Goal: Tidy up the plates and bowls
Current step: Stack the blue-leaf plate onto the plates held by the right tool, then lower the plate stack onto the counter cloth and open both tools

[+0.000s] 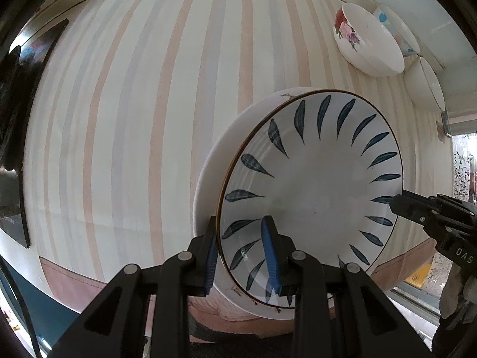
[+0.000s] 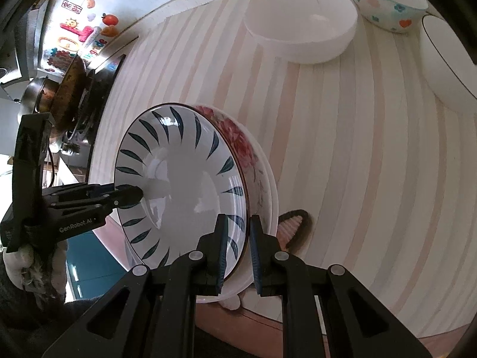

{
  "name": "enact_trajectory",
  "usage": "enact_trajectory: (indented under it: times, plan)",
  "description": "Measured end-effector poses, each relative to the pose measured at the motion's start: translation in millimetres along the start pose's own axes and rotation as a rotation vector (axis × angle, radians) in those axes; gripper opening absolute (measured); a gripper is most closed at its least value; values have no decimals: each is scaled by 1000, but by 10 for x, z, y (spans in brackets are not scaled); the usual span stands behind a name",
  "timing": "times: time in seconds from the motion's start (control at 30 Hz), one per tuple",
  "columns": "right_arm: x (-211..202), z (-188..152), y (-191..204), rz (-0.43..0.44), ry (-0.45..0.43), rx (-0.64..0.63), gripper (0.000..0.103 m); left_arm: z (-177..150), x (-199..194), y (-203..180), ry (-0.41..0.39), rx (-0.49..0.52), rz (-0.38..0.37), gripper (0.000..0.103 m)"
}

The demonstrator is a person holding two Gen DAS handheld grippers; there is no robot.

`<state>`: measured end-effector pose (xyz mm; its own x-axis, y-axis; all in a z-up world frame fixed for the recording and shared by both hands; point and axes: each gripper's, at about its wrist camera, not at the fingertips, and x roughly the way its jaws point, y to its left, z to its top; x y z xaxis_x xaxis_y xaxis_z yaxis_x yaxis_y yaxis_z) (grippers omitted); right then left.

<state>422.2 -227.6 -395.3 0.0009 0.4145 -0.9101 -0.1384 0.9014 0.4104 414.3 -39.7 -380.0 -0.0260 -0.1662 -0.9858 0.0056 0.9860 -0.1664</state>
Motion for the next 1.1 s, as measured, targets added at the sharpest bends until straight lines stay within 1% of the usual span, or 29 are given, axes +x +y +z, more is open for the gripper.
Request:
enact_trajectory:
  times: [0.07,0.33,0.43,0.67,0.97,1.03,1.1]
  plan:
    - [10,-7,-8,0,4,5,16,17,33,-70,0,2,3,25]
    - [29,24,-25,5,8,13,16,-18,51,0,-9,10,3,25]
    - [25,23,-55,10,12,20,16,-66,60,35,-15,14,-10,25]
    - [22,46,-224,80,16,109,16,-56,73,164,-4,-31,-56,25]
    - [8,28,-271,112,21,163,16,-33,23,349,8,-113,-111,26]
    - [-8,14,-288,119,18,180,16,-32,10,384,7,-126,-111,26]
    - [-25,12,-273,107,14,168,16,-46,-12,414,3,-126,-105,26]
